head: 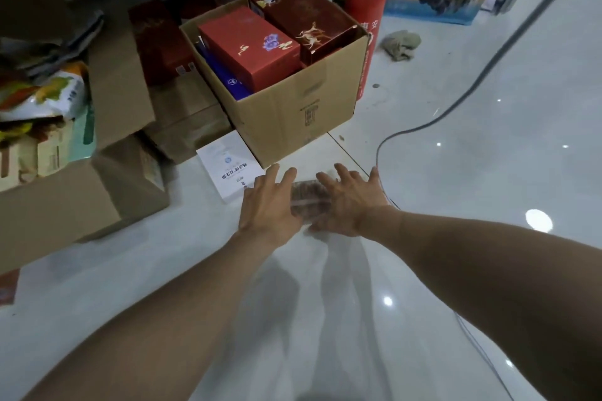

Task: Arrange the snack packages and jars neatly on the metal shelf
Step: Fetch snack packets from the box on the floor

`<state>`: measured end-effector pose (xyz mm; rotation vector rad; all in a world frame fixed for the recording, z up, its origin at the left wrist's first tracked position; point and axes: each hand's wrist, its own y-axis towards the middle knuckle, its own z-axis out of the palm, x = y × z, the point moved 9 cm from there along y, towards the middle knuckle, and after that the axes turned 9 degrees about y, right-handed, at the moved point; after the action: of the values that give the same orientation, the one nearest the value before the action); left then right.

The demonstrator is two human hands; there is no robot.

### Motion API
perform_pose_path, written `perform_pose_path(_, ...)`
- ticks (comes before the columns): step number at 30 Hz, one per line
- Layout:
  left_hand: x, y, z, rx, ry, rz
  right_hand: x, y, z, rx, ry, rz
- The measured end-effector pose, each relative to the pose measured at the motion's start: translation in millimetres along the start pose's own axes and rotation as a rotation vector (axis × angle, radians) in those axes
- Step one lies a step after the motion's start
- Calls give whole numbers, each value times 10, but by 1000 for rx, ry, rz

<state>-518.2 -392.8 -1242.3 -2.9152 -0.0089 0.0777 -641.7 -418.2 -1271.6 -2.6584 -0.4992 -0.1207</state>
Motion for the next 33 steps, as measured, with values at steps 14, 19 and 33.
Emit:
perform_pose_path(14,137,55,320,110,-343,-2,205,117,108,2,287,-45)
perform_pose_path(19,204,7,104,3,-405,-1,355,53,63,23,346,-25)
perform_pose_path(33,103,-448,-437,-146,-515,118,687,-420,-86,-149,437,100)
